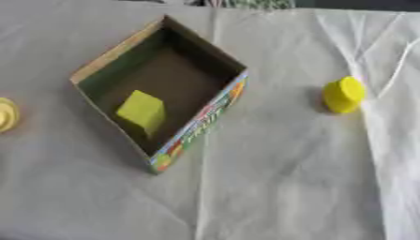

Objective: Pick up objects on the table and place them in the box.

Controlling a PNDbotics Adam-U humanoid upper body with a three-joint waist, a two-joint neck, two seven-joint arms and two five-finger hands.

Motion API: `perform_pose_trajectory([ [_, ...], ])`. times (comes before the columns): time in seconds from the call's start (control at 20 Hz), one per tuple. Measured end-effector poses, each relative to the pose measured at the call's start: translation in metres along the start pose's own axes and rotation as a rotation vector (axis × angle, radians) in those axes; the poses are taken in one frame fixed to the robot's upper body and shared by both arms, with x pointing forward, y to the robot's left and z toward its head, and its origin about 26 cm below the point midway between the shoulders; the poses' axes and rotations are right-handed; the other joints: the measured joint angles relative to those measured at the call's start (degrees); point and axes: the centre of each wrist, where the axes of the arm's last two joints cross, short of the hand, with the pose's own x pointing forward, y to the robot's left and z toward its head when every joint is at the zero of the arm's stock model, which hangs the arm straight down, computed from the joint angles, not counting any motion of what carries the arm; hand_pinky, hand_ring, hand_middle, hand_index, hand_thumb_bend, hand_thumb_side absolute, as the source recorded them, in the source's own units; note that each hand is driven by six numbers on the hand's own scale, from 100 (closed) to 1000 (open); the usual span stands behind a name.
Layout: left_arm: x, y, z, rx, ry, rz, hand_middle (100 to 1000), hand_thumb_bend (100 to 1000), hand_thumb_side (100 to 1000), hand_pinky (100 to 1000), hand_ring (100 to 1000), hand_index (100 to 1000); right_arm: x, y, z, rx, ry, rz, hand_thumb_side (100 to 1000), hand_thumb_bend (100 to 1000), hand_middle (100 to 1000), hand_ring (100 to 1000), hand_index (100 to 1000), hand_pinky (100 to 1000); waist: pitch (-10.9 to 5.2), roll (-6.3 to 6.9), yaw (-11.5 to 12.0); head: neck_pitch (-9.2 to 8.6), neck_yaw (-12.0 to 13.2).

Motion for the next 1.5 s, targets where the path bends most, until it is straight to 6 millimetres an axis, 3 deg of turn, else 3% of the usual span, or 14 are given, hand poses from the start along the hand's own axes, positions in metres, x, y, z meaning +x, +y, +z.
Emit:
perform_pose_trajectory([
  [0.3, 0.000, 0.001, 0.002, -0.003, 0.005, -0.003, 752, 100, 537, 812, 744, 830, 0.003, -0.014, -0.013, 0.121, -0.021, 0.065, 456, 100, 678, 785, 864, 877, -0.57, -0.03, -0.2, 0.26, 0.1],
  [0.5, 0.000, 0.000, 0.002, -0.007, 0.005, -0.001, 753, 100, 537, 812, 745, 831, 0.008, -0.027, -0.039, 0.295, -0.067, 0.183, 357, 100, 754, 836, 901, 894, -0.81, -0.19, -0.5, 0.56, 0.1],
  [0.55, 0.000, 0.000, 0.002, -0.010, 0.005, 0.000, 753, 100, 536, 812, 745, 831, 0.010, -0.029, -0.046, 0.341, -0.075, 0.215, 280, 100, 781, 858, 918, 903, -0.92, -0.23, -0.5, 0.58, 0.1],
  [0.6, 0.000, 0.000, 0.002, -0.012, 0.006, 0.001, 753, 100, 536, 812, 744, 830, 0.011, -0.030, -0.054, 0.386, -0.083, 0.248, 319, 100, 795, 867, 924, 906, -1.01, -0.24, -0.5, 0.64, 0.0],
  [0.8, 0.000, -0.001, 0.002, -0.016, 0.005, 0.003, 753, 100, 537, 812, 744, 830, 0.017, -0.027, -0.080, 0.573, -0.091, 0.385, 206, 100, 856, 921, 946, 922, -1.03, -0.35, -0.4, 1.05, -0.2],
  [0.85, 0.000, -0.001, 0.003, -0.019, 0.006, 0.004, 753, 100, 535, 812, 744, 830, 0.018, -0.025, -0.084, 0.624, -0.084, 0.423, 100, 100, 861, 932, 949, 925, -1.04, -0.40, -0.3, 1.06, -0.3],
  [0.9, 0.000, -0.002, 0.003, -0.021, 0.006, 0.005, 753, 100, 542, 812, 744, 830, 0.019, -0.023, -0.087, 0.675, -0.073, 0.460, 198, 100, 869, 935, 949, 926, -1.06, -0.46, -0.3, 1.06, -0.4],
  [1.2, 0.000, -0.002, 0.002, -0.039, 0.008, 0.010, 753, 100, 546, 812, 744, 830, 0.019, -0.010, -0.088, 0.911, -0.006, 0.604, 219, 100, 893, 958, 954, 935, -1.13, -0.71, 0.1, 1.07, -0.8],
  [1.3, 0.000, -0.003, 0.002, -0.041, 0.008, 0.014, 753, 100, 548, 813, 744, 829, 0.019, -0.007, -0.087, 0.969, -0.005, 0.624, 263, 100, 898, 962, 957, 935, -1.14, -0.71, 0.4, 1.07, -0.9],
  [1.5, 0.001, -0.004, 0.002, -0.050, 0.011, 0.022, 754, 100, 552, 813, 744, 829, 0.018, -0.002, -0.084, 1.070, -0.012, 0.639, 224, 100, 903, 967, 965, 940, -1.21, -0.69, 0.4, 1.07, -1.1],
])
